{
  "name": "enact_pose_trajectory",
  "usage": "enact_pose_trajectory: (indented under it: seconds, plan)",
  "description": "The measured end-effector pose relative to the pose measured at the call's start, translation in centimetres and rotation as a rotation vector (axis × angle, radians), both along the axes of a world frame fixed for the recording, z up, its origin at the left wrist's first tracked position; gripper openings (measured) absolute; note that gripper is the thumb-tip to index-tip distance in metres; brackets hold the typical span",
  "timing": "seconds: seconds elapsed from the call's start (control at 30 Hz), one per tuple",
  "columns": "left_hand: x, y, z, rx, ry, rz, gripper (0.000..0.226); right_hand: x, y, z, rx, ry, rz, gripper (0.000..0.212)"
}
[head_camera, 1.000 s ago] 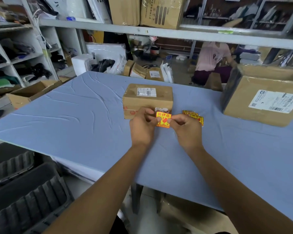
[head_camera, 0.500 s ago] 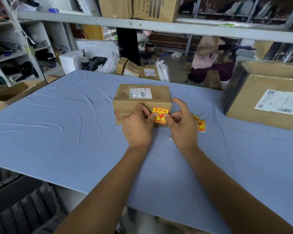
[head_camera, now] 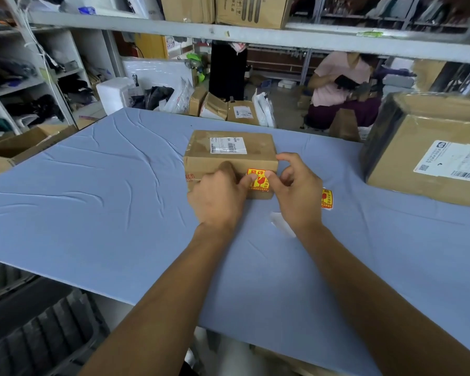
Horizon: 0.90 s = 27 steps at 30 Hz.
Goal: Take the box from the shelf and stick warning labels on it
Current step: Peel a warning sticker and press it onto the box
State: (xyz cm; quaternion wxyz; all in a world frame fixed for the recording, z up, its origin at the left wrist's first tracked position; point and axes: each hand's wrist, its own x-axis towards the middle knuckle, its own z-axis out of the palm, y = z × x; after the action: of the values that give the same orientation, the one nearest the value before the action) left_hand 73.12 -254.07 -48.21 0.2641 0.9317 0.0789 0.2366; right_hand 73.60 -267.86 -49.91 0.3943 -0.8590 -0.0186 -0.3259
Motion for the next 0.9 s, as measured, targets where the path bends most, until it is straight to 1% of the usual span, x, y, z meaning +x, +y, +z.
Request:
enact_pose_trajectory:
  seconds: [0.07, 0.1, 0.13, 0.2, 0.27, 0.4, 0.43, 0.5, 0.57, 0.6, 0.67, 0.77, 0.83, 0.9]
  plan:
    - [0.1, 0.5, -0.6, 0.051, -0.212, 0.058, 0.054, 0.2, -0.2, -0.2, -0.006, -0.023, 0.0, 0.033]
    - [0.3, 0.6, -0.9, 0.067, -0.282, 0.085, 0.059, 0.3, -0.2, -0.3, -0.004, -0.039, 0.016, 0.036]
    - [0.5, 0.6, -1.0, 0.06, -0.309, 0.1, 0.066, 0.5, -0.2, -0.5, -0.001, -0.047, 0.041, 0.039]
    - [1.2, 0.7, -1.1, -0.015, -0.222, 0.055, 0.083, 0.8, 0.0, -0.6, 0.023, -0.022, 0.093, 0.043]
    - [2.0, 1.0, -1.4, -0.111, -0.113, -0.057, 0.093, 1.1, 0.2, -0.8, 0.058, 0.016, 0.136, 0.044]
    - [2.5, 2.1, -2.4, -0.176, -0.132, -0.172, 0.09, 1.5, -0.2, -1.2, 0.146, 0.016, 0.22, 0.037]
    - [2.6, 2.2, -2.5, -0.18, -0.134, -0.181, 0.091, 1.5, -0.4, -1.3, 0.144, 0.017, 0.226, 0.039]
    - [2.8, 2.4, -2.6, -0.172, -0.122, -0.194, 0.097, 1.5, -0.7, -1.3, 0.11, 0.055, 0.247, 0.056]
    - [2.9, 2.4, -2.8, -0.146, -0.105, -0.196, 0.105, 1.5, -0.8, -1.2, 0.027, 0.104, 0.268, 0.075]
    - [2.9, 2.4, -2.8, -0.138, -0.103, -0.194, 0.107, 1.5, -0.9, -1.2, -0.016, 0.119, 0.27, 0.079]
    - [2.8, 2.3, -2.8, -0.148, -0.121, -0.196, 0.103, 1.5, -1.0, -1.1, -0.037, 0.123, 0.268, 0.075]
    - [2.7, 2.2, -2.9, -0.179, -0.155, -0.194, 0.088, 1.3, -1.0, -1.0, -0.038, 0.054, 0.262, 0.053]
    - [2.8, 2.2, -2.9, -0.167, -0.15, -0.187, 0.092, 1.3, -1.0, -1.0, -0.051, 0.037, 0.251, 0.048]
    - [2.8, 2.3, -2.8, -0.15, -0.135, -0.181, 0.103, 1.4, -0.9, -1.0, -0.034, 0.069, 0.254, 0.056]
